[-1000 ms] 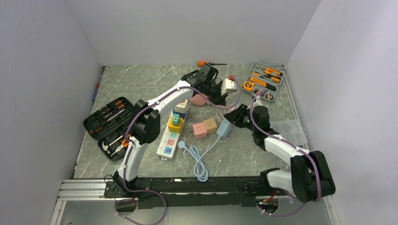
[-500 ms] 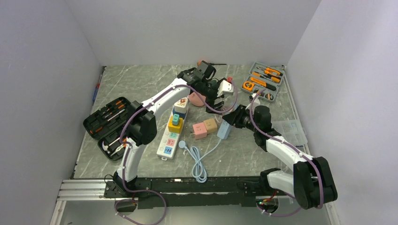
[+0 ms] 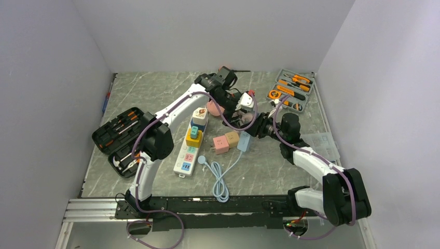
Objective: Pull the plug off the socket
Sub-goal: Remove the plug from the socket.
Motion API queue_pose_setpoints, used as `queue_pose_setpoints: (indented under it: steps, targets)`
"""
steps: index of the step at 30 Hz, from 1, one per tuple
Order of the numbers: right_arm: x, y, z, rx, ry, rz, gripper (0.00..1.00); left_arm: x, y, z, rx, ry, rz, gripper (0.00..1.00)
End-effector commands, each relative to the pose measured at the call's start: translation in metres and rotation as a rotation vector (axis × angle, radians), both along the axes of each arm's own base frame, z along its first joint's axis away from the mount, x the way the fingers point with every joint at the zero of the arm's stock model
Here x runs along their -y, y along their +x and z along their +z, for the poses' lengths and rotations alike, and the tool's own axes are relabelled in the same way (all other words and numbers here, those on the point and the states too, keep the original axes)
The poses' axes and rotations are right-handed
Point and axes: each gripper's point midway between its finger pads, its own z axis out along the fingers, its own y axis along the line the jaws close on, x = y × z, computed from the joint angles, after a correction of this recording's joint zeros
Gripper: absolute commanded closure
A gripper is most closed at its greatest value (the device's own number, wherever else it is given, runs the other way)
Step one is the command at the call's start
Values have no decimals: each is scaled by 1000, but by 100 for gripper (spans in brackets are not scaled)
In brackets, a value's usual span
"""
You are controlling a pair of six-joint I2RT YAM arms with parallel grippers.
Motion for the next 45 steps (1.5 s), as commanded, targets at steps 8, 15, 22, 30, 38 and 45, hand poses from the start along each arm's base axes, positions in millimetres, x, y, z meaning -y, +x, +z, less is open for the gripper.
queue_pose_setpoints:
  steps: [8, 15, 22, 30, 38, 45]
  targets:
    - [-19, 5, 55, 242, 35, 146, 100, -8, -6, 17, 59, -29, -87, 43]
    - [-25, 3, 56, 262, 5, 171, 100, -14, -5, 15, 67, -10, -101, 60]
    - [-32, 3, 45, 244, -37, 193, 100, -20, -7, 24, 93, -19, -126, 100]
    - [-25, 16, 34, 209, -90, 129, 100, -35, -21, 27, 102, -5, -188, 100]
    - [-5, 36, 8, 108, -126, -15, 100, -39, -30, 47, 121, -69, -204, 100]
    - [11, 47, -9, 56, -121, -99, 100, -45, -41, 50, 122, -83, -234, 100]
